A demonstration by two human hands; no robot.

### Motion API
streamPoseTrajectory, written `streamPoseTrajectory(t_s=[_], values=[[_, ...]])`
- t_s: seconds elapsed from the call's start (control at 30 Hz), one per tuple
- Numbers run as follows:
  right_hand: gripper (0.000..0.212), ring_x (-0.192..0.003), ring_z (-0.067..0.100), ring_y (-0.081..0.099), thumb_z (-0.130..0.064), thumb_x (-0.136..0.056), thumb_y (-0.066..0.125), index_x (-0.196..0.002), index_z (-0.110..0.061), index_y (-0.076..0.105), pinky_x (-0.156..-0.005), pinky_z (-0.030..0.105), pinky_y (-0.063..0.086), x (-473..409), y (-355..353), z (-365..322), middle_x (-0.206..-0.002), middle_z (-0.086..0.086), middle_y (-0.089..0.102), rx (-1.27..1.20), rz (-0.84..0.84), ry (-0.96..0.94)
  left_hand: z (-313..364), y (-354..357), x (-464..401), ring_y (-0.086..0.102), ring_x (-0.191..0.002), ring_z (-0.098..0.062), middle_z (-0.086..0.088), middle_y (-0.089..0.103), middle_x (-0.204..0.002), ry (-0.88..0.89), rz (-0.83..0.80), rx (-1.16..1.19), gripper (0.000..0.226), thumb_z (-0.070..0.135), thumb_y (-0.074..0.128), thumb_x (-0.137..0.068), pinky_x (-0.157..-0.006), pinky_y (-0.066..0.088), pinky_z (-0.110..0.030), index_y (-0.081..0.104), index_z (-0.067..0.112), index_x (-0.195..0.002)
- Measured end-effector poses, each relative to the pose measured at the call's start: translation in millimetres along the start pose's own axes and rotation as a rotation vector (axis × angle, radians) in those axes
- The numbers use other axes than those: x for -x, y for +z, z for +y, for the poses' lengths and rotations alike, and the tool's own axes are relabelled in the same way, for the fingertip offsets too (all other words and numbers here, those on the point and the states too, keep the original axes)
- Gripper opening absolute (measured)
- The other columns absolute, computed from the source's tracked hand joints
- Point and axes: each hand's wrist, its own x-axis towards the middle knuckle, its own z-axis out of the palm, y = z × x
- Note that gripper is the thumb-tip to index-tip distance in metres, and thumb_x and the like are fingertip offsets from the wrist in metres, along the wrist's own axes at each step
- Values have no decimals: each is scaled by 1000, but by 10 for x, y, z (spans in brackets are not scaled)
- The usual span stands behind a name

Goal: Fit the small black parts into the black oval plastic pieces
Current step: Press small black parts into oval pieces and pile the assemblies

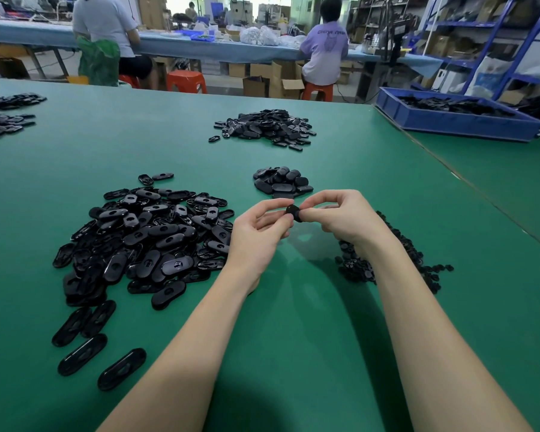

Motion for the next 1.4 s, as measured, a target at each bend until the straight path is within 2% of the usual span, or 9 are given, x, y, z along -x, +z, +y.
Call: streamPoseTrajectory(t_s=[0.23, 0.4, 0.5, 0.67, 0.9, 1.0, 1.13, 1.3, 1.4], values=[[19, -44, -6, 50, -34, -79, 86, -92, -26, 76, -50, 15, 37, 2, 39, 30, -76, -10, 71, -42, 7, -34, 1, -27, -26, 67, -76, -9, 2, 77, -81, -25, 28, 17, 24, 1, 63, -93, -73, 54, -20, 72, 22, -100], [15, -46, 1, 42, -31, -82, 85, -86, -20, 75, -44, 10, 33, 28, 45, 59, -56, -16, 59, -126, -55, -80, 38, -74, -81, 67, -76, -14, -1, 77, -83, -79, -16, 15, 18, 1, 66, -92, -86, 57, -28, 66, 16, -102], [12, -46, -2, 44, -29, -84, 83, -88, -20, 76, -45, 8, 32, 14, 45, 40, -56, -16, 57, -88, -68, -112, 95, -127, -110, 66, -74, -16, -5, 75, -83, -97, -51, -21, 17, 3, 70, -89, -95, 53, -34, 62, 14, -100], [6, -57, 5, 50, -23, -85, 81, -88, -19, 77, -51, 11, 37, 14, 41, 25, -74, -1, 65, -55, -94, -133, 153, -158, -104, 65, -72, -17, -5, 74, -78, -96, -81, -90, 18, 1, 70, -88, -94, 52, -35, 61, 16, -92], [10, -64, 8, 55, -24, -82, 82, -77, -21, 73, -62, 20, 42, -30, 99, 70, -68, -7, 66, -16, -58, -135, 148, -160, -98, 66, -73, -17, -6, 76, -78, -80, -63, -145, 16, 4, 73, -87, -86, 54, -30, 63, 14, -93], [11, -59, 5, 53, -21, -82, 82, -77, -20, 72, -57, 15, 40, -34, 121, 85, -61, -13, 63, -49, -47, -127, 144, -177, -116, 68, -71, -14, -4, 76, -77, -88, -75, -131, 16, 2, 74, -86, -85, 55, -27, 65, 14, -93], [10, -55, 2, 52, -18, -83, 81, -78, -19, 72, -54, 10, 39, -20, 117, 92, -59, -15, 62, -68, -44, -130, 135, -177, -128, 70, -71, -15, -4, 76, -76, -104, -69, -119, 17, 1, 75, -85, -91, 55, -34, 66, 14, -92], [11, -64, 8, 58, -18, -82, 81, -79, -18, 70, -66, 22, 46, -7, 157, 90, -68, -8, 67, -70, -9, -127, 126, -132, -127, 70, -72, -17, -8, 76, -78, -109, -14, -152, 18, 1, 76, -83, -92, 55, -37, 67, 15, -88], [15, -58, 5, 56, -17, -81, 80, -75, -21, 67, -61, 20, 45, 2, 224, 93, -62, -13, 65, -36, 28, -152, 124, -117, -124, 68, -73, -20, -17, 76, -86, -99, 31, -199, 17, 3, 77, -82, -93, 55, -42, 67, 16, -86]])
